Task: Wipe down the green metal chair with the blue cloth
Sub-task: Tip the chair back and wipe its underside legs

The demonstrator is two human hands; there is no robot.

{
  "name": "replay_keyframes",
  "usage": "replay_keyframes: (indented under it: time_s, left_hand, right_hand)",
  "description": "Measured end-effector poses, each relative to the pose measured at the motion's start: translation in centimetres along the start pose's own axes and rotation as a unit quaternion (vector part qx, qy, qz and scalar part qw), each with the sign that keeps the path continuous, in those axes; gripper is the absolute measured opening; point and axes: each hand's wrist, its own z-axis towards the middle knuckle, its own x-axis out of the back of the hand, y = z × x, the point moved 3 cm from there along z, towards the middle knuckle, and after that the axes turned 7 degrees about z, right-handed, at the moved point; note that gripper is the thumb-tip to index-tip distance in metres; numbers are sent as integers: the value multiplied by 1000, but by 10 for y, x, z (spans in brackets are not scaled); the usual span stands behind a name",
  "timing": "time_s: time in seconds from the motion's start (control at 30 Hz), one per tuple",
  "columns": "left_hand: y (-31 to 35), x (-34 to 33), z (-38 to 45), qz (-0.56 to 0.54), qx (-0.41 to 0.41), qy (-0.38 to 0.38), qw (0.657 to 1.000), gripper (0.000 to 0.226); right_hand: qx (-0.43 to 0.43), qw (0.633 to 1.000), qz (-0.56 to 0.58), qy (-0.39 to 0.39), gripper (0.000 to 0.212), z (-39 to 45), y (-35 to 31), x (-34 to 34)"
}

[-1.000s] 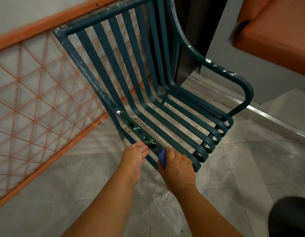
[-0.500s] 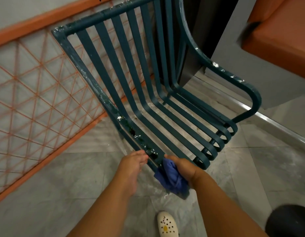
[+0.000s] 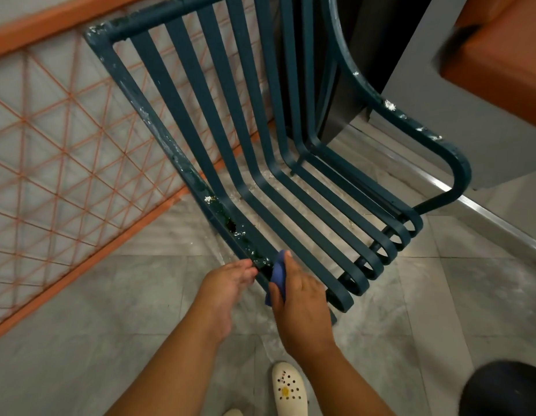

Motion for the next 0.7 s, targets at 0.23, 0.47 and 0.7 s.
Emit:
replay_keyframes:
  time_s: [0.23, 0.47, 0.7]
  left_hand:
    - [-8, 3, -4, -33, 17, 28, 999, 34]
    - [-15, 15, -11, -25, 18, 58, 998, 36]
    - [-16, 17, -14, -27, 14, 49, 998, 34]
  right_hand:
    - [113, 980, -140, -90, 62, 21, -19, -20]
    - [6, 985, -130, -113, 73, 35, -22, -22]
    - [155, 957, -191, -153, 74, 7, -12, -15]
